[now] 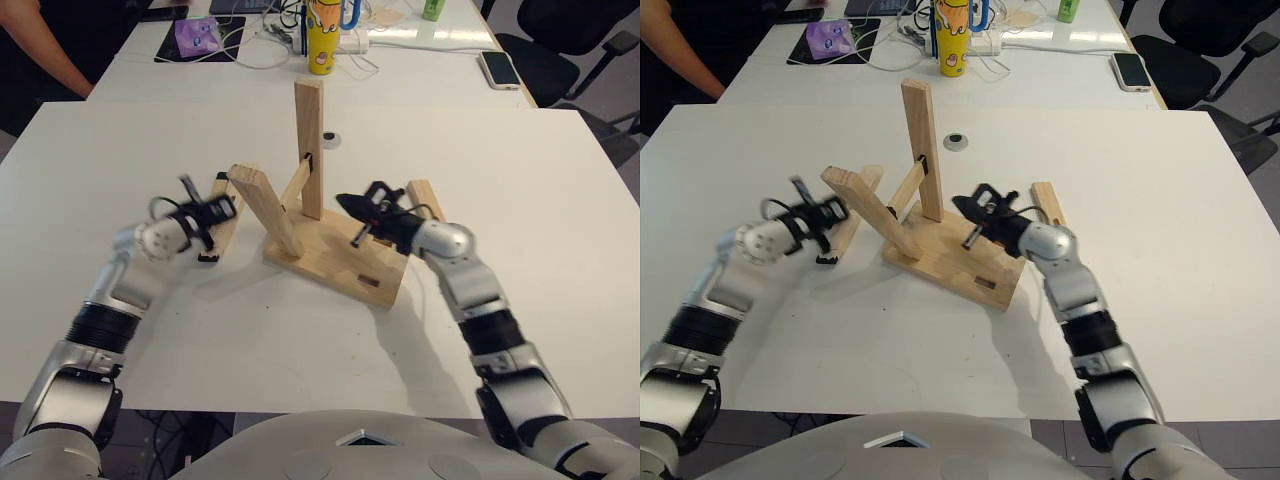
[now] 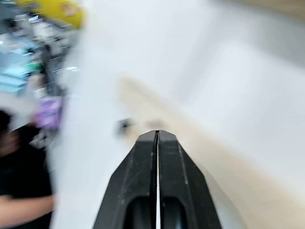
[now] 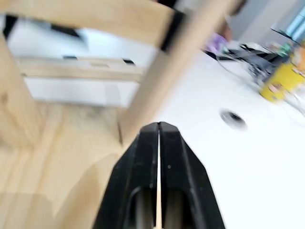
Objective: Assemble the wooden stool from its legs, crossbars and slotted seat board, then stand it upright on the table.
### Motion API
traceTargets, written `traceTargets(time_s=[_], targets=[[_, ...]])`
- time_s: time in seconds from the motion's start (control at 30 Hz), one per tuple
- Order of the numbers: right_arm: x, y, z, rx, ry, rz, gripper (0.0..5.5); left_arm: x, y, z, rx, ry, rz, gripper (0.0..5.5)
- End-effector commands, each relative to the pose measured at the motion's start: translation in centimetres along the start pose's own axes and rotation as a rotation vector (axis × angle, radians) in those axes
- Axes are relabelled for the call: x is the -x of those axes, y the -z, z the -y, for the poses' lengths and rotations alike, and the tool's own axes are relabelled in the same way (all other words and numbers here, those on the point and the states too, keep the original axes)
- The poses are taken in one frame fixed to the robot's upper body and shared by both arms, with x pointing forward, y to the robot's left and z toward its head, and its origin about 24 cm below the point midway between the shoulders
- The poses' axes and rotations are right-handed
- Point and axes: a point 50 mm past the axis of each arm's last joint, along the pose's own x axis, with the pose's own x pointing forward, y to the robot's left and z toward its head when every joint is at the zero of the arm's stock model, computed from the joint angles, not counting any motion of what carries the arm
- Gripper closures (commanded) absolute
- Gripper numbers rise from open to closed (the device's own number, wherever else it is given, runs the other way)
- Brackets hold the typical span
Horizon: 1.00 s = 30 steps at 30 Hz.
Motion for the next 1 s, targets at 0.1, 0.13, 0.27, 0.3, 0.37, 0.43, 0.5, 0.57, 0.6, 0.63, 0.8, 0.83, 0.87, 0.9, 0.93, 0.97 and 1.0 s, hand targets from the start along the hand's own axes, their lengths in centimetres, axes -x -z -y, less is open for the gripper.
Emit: traceTargets(time_s=[0.1,0.13,0.27,0.3,0.37,0.43,0.5,0.57,0.6,0.63,0.8,0.83,0.87,0.9,0.93,0.97,1.0], targets=[[1.6,0.7,3.6,0.171,0.129,-0.231,5.50,5.7,-0.7,-0.1,0.161,0.249,0.128,5.47],[1.5,1.1,4.1,0.202,0.127,-0.274,5.50,6.6,-1.3,0.8,0.210,0.374,0.158,5.47],[1.0,2.3,5.1,0.249,0.049,-0.385,5.50,8.6,-3.4,3.4,0.312,0.758,0.208,5.47],[0.8,2.5,5.1,0.259,0.008,-0.407,5.50,8.8,-4.0,4.1,0.312,0.837,0.215,5.47],[0.3,2.8,4.9,0.271,-0.082,-0.443,5.50,8.1,-4.8,5.3,0.284,0.899,0.219,5.47],[0.0,3.0,4.7,0.284,-0.171,-0.480,5.50,6.3,-5.1,6.7,0.188,0.878,0.184,5.47],[-0.3,2.9,4.4,0.293,-0.239,-0.495,5.50,5.0,-5.2,7.8,0.136,0.850,0.154,5.47],[-0.2,2.9,4.2,0.283,-0.276,-0.502,5.50,3.7,-5.6,9.0,0.119,0.825,0.141,5.47],[-0.2,3.0,4.2,0.282,-0.290,-0.508,5.50,3.1,-5.6,9.7,0.108,0.813,0.123,5.47],[-0.3,3.0,4.1,0.279,-0.303,-0.514,5.50,2.6,-5.6,10.4,0.109,0.800,0.105,5.47],[0.4,3.8,3.3,0.204,-0.379,-0.530,5.50,0.8,-5.5,12.7,0.138,0.733,0.030,5.47],[0.6,3.9,3.0,0.185,-0.393,-0.530,5.50,0.2,-5.5,12.2,0.171,0.688,0.023,5.47],[0.7,4.0,2.6,0.164,-0.404,-0.525,5.50,-0.5,-5.5,11.7,0.198,0.641,0.015,5.47],[0.8,4.1,2.2,0.147,-0.412,-0.521,5.50,-1.1,-5.4,11.1,0.222,0.586,0.008,5.47],[0.8,4.2,1.8,0.133,-0.416,-0.515,5.50,-1.7,-5.3,10.5,0.264,0.547,0.002,5.47],[0.7,4.2,1.4,0.116,-0.416,-0.507,5.50,-2.3,-5.2,10.1,0.285,0.515,-0.004,5.47],[0.6,4.2,1.0,0.103,-0.420,-0.501,5.50,-2.9,-5.1,9.7,0.318,0.488,-0.007,5.47]])
